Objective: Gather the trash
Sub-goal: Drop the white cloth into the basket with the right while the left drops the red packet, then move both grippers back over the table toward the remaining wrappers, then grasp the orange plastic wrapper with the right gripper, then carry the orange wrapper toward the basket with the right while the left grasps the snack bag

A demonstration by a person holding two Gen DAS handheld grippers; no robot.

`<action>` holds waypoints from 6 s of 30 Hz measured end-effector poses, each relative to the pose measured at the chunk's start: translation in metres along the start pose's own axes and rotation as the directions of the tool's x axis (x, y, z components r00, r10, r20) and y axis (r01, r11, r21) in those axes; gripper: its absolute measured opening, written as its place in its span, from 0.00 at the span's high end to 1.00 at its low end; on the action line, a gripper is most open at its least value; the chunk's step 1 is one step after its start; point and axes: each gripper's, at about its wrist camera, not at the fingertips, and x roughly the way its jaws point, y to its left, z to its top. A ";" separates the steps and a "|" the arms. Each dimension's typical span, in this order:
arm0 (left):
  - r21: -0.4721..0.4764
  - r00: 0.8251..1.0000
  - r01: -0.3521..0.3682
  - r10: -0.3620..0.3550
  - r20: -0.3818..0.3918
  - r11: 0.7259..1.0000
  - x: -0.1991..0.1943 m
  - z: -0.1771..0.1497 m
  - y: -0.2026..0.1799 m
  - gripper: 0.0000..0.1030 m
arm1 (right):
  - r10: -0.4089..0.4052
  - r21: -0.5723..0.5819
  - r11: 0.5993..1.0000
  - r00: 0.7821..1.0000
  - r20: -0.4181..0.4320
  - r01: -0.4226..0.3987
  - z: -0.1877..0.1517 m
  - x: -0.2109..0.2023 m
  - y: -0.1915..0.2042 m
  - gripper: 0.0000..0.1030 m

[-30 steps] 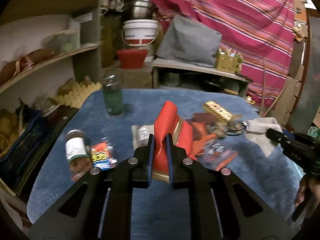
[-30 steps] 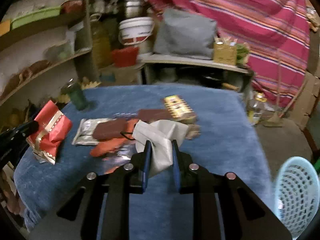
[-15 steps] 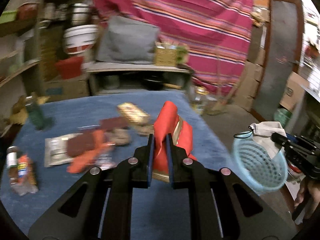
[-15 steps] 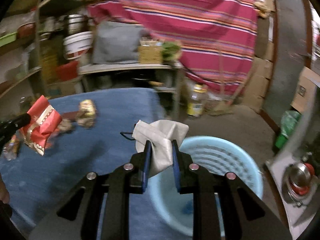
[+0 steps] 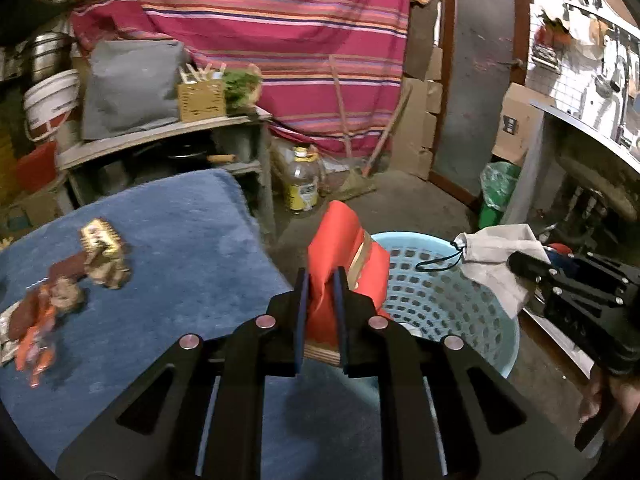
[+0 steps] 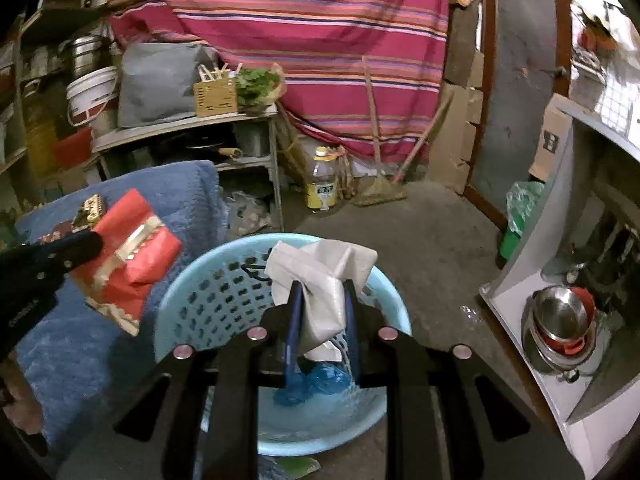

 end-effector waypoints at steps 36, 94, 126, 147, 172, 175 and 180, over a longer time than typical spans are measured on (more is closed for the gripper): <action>0.028 0.991 -0.129 0.128 0.036 0.991 -0.025 -0.007 0.064 0.05 | -0.050 0.026 0.998 0.996 -0.077 0.053 -0.010 0.056 0.026 0.31; -0.309 0.811 -0.582 0.562 -0.162 0.752 -0.155 -0.151 0.390 0.92 | 0.291 -0.181 0.938 0.955 -0.057 -0.297 -0.039 0.025 0.340 0.11; -0.300 0.862 -0.504 0.491 -0.124 0.810 -0.141 -0.128 0.374 1.00 | 0.417 -0.178 0.864 0.867 -0.273 -0.472 -0.046 0.064 0.429 0.52; -0.262 0.897 -0.435 0.439 -0.043 0.862 -0.155 -0.072 0.318 1.00 | 0.430 -0.109 0.888 0.891 -0.147 -0.447 -0.015 0.028 0.313 0.88; -0.413 0.828 -0.561 0.485 -0.281 0.718 -0.120 -0.141 0.352 0.22 | 0.367 -0.050 0.925 0.918 -0.149 -0.377 -0.035 0.039 0.243 0.88; -0.415 0.820 -0.573 0.485 -0.305 0.707 -0.111 -0.150 0.356 0.17 | 0.367 -0.056 0.923 0.917 -0.159 -0.380 -0.038 0.041 0.247 0.88; -0.472 0.840 -0.541 0.429 -0.332 0.696 -0.103 -0.158 0.369 0.11 | 0.369 -0.065 0.921 0.914 -0.170 -0.384 -0.042 0.045 0.250 0.88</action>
